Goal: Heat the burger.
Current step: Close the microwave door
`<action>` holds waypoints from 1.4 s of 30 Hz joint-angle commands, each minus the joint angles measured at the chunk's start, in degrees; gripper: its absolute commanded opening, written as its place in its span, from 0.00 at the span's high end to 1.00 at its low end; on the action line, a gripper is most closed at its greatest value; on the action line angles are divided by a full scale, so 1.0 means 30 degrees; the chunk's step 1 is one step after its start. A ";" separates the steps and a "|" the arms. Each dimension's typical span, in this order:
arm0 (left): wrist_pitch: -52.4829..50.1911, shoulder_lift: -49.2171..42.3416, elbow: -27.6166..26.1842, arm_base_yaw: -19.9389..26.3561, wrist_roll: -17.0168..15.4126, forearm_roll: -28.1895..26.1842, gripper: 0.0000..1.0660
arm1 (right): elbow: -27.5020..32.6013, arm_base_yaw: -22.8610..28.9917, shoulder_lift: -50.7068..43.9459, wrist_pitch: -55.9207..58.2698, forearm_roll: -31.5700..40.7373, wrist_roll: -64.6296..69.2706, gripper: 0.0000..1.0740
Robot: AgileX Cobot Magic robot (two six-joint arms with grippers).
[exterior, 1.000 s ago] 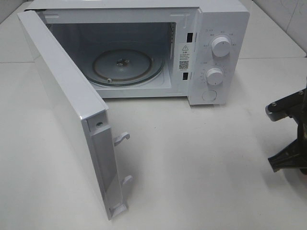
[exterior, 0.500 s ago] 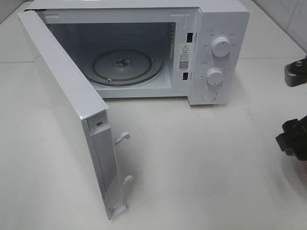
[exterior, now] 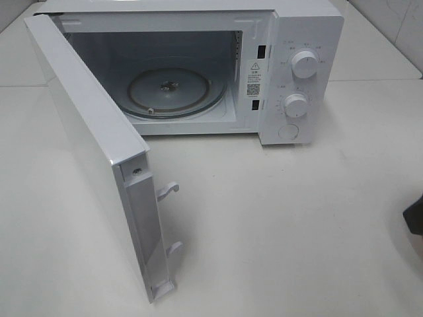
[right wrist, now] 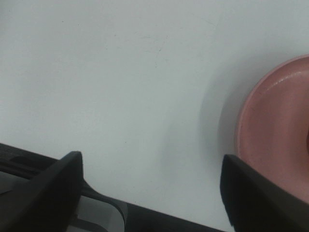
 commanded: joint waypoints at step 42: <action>-0.0248 -0.0344 0.0000 0.0038 -0.0057 0.0019 0.06 | 0.2139 -0.7429 -1.6807 0.1451 0.1872 -0.1566 0.29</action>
